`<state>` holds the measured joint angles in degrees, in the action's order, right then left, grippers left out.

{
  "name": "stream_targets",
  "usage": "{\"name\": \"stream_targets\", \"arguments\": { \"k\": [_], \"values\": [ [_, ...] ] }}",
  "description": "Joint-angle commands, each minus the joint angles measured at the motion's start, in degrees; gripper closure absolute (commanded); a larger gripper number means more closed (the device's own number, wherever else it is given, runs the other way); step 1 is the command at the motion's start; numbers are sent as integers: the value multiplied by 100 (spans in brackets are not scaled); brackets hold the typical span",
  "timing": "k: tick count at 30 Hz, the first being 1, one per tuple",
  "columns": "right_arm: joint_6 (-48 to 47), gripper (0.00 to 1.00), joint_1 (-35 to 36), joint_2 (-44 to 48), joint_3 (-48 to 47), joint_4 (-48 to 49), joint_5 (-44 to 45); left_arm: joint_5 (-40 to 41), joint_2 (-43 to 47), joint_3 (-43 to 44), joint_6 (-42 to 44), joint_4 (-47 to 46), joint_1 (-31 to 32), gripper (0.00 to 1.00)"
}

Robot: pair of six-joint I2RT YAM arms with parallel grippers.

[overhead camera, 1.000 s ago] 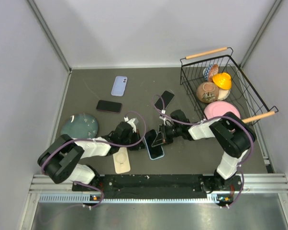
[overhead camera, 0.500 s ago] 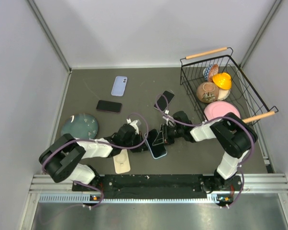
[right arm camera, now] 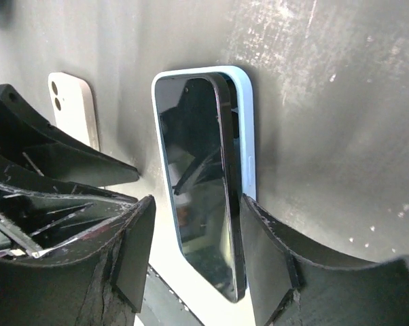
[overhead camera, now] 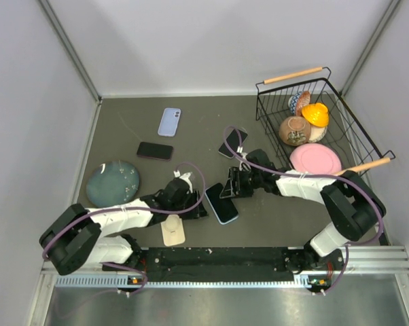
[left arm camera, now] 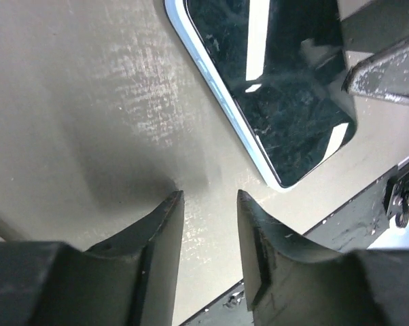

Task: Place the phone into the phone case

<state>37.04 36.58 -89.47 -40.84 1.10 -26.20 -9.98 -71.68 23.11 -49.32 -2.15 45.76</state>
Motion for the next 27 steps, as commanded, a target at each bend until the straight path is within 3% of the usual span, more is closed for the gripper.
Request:
{"name": "stream_targets", "arguments": {
  "k": [1,4,6,10,27],
  "values": [
    [-390,46,-37,325,-319,-558,317,417,163,483,229,628,-32,56],
    [-521,41,-54,404,-355,-629,299,462,84,711,326,734,-128,46],
    [-618,29,-54,413,-337,-594,282,497,-21,887,353,804,-181,38],
    [-751,25,-98,281,-302,-489,98,418,-232,1055,388,708,-365,33],
    [-522,22,-125,-61,375,874,-211,-259,-1383,1591,669,365,-709,39]
  ]
}}
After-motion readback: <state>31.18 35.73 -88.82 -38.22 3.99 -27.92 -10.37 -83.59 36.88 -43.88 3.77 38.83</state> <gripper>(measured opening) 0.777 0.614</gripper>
